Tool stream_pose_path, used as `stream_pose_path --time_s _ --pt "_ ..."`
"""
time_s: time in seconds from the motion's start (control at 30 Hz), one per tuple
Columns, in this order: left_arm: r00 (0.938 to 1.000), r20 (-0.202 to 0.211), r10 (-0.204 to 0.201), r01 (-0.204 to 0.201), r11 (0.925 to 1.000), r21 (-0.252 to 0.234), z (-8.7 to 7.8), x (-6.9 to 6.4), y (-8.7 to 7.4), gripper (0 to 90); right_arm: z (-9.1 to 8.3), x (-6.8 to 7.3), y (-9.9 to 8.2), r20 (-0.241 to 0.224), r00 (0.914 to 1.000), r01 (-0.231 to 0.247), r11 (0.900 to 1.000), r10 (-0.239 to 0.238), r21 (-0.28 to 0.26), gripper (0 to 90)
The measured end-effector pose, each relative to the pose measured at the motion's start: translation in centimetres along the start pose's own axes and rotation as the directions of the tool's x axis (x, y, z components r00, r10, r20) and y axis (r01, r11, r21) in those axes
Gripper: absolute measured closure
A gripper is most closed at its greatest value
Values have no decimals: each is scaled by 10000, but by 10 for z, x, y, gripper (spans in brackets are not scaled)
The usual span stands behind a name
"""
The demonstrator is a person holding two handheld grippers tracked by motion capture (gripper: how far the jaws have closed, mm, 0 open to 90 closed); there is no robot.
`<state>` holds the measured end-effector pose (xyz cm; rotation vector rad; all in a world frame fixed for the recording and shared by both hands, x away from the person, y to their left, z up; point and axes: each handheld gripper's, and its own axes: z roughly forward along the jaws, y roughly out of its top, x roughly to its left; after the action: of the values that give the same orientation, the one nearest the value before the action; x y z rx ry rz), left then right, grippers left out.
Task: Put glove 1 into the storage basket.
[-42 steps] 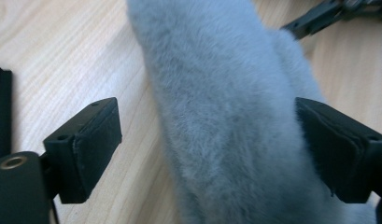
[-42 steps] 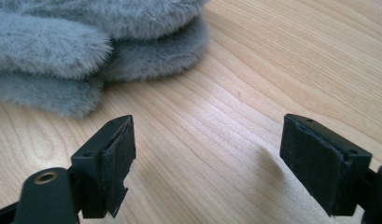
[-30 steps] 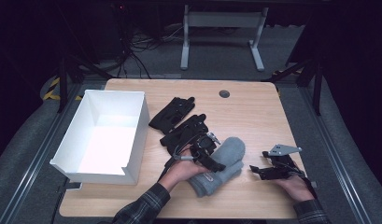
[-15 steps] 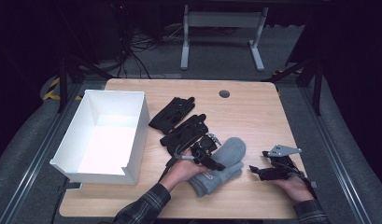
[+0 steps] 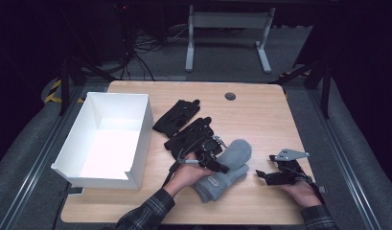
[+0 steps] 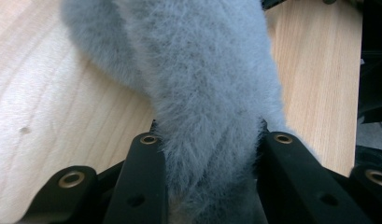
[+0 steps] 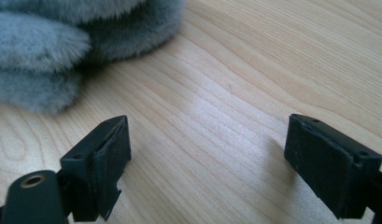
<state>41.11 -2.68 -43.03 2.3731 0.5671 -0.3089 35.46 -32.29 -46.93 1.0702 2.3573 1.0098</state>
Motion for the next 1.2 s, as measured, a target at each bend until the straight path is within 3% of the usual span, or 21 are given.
stream_pose_path --time_s 0.33,0.7,0.97,1.2 --pt "9983 -551 187 -219 9980 -590 -28 -5 0 713 0 0 0 -1 10000 2 10000 -2 -2 145" --pt "9945 -1048 6 -143 9913 -1307 -70 -10 5 710 0 0 0 -7 10000 -22 10000 22 11 144" --pt "9889 -1474 -156 -70 9884 -1515 -101 -14 8 709 0 0 0 -5 10000 -23 10000 23 7 145" --pt "9798 -1981 -287 -71 9841 -1774 -129 -19 11 709 0 0 0 8 10000 -11 10000 11 16 145"
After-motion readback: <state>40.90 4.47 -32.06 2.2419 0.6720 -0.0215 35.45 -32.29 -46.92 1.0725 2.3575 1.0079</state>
